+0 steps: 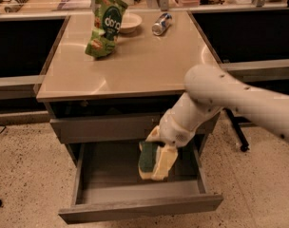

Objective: Place sponge into middle drawer

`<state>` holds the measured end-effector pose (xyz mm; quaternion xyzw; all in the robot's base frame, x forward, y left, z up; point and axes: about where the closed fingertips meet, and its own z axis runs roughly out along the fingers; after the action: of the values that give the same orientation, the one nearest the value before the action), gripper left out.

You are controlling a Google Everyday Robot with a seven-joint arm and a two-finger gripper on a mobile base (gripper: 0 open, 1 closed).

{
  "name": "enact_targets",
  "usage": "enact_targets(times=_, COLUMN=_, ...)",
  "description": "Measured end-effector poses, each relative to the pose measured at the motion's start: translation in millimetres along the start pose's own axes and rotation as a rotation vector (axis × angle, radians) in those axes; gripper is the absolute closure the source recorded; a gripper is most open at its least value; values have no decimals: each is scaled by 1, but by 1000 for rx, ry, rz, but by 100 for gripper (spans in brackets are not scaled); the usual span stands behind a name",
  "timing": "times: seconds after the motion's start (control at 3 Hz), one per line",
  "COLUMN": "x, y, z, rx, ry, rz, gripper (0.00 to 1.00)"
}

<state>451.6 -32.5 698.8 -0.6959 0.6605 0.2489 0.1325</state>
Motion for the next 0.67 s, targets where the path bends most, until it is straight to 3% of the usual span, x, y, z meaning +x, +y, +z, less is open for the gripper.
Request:
enact_targets(times=0.33, x=37, y=11, z=91, rx=-50, ry=115, rz=24, gripper=100)
enact_targets(times=0.67, x=52, y=24, z=108, rx=-65, ry=147, rz=38, gripper=100)
